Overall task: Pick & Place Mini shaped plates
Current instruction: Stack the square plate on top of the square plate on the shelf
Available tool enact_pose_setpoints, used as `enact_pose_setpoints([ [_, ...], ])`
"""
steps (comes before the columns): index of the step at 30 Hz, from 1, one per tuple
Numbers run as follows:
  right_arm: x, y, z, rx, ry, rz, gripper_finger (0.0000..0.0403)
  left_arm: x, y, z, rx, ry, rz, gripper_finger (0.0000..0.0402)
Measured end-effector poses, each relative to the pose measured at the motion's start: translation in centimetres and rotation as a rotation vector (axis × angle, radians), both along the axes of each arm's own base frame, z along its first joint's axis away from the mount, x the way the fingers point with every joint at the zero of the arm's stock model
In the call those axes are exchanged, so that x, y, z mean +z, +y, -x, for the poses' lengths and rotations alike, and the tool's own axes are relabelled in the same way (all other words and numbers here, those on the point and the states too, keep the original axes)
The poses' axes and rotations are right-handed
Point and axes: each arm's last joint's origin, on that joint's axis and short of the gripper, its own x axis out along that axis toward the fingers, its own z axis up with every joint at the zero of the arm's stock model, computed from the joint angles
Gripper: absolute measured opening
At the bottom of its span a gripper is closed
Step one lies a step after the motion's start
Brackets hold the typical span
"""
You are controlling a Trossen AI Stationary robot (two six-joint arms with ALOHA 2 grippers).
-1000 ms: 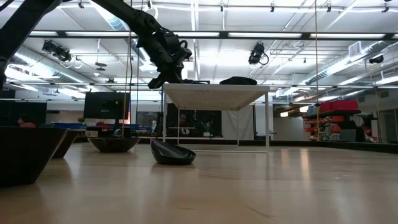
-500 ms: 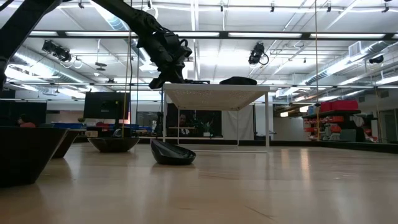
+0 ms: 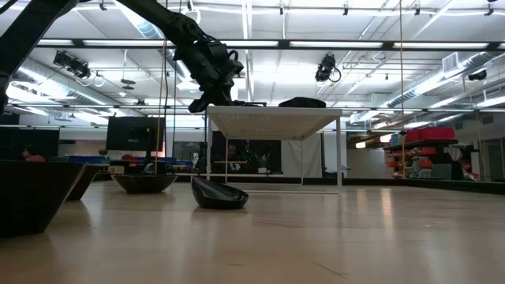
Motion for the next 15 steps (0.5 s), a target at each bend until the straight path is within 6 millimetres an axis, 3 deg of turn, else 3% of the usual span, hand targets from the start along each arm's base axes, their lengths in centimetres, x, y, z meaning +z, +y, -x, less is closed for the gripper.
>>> enact_pose_setpoints([
  [15, 0.0, 0.0, 0.0, 0.0, 0.0, 0.0, 0.0019, -0.01, -0.1, -0.11, 0.017, 0.008, 0.003, 0.0018],
])
